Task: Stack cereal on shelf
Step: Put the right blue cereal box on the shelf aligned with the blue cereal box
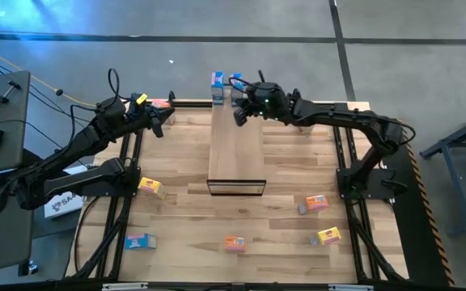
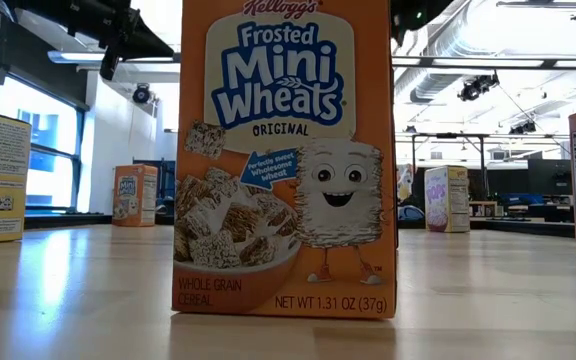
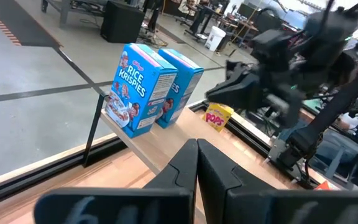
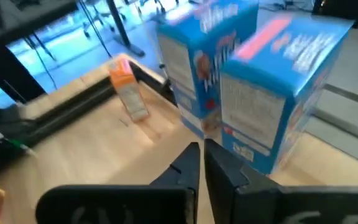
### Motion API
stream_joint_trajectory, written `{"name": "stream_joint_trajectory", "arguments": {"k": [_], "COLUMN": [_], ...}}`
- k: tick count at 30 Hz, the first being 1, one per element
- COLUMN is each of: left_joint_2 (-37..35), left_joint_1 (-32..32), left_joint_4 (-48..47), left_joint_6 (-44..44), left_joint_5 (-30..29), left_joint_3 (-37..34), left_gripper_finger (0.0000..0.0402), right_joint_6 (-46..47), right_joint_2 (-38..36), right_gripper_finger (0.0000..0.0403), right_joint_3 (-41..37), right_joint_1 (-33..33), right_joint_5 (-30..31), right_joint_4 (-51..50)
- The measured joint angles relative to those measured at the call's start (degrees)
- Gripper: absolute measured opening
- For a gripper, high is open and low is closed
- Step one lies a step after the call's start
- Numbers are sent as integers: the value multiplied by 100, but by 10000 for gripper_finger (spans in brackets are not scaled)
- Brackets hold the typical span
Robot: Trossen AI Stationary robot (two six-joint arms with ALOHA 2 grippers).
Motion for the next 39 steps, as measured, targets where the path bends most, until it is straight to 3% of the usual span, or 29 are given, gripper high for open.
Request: {"name": "stream_joint_trajectory", "arguments": {"k": [6, 17, 39], "left_joint_2": [22, 160, 160], "left_joint_1": [-1, 0, 0], "left_joint_4": [2, 0, 0], "left_joint_6": [2, 107, 107], "left_joint_5": [1, 1, -1], "left_joint_3": [0, 0, 0], "left_gripper_finger": [0, 0, 0], "right_joint_6": [185, 129, 106], "right_joint_2": [-205, 435, 781], "right_gripper_finger": [13, 13, 13], "right_joint_3": [0, 0, -4], "right_joint_1": [-120, -587, -610], "right_joint_5": [973, 231, 25], "right_joint_4": [-858, -72, 518]}}
